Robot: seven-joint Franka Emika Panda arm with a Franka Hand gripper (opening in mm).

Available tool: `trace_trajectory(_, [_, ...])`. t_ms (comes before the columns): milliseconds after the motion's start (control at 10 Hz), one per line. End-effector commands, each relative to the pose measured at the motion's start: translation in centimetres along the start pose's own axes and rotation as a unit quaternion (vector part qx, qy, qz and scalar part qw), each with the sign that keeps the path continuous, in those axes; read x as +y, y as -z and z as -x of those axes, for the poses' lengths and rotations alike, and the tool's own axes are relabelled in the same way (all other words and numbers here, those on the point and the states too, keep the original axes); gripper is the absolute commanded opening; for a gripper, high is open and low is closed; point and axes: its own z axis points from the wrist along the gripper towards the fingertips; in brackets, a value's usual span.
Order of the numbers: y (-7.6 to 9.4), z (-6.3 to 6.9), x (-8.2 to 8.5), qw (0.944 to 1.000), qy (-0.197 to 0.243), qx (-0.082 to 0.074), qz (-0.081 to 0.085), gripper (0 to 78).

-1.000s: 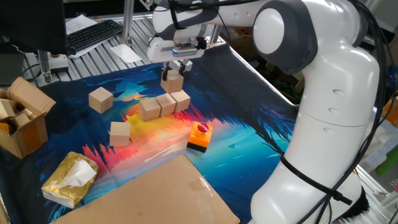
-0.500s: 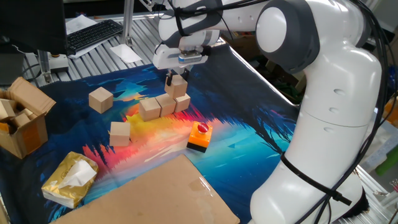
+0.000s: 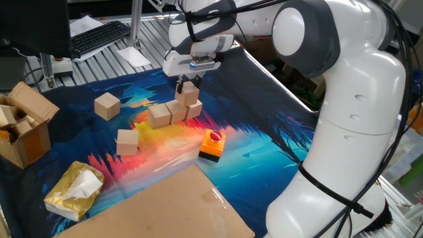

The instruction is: Stack the blocks into a pyramid shape

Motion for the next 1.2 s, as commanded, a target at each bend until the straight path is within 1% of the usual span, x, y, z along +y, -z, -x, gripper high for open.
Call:
trace_trajectory(100, [-0.11,0.09,-0.15,1.0,0.001,-0.005,0.0,1.2])
trace_trajectory(1200, [-0.79,0.25,-0.21,0.9999,0.007,-0.01,0.001,1.2])
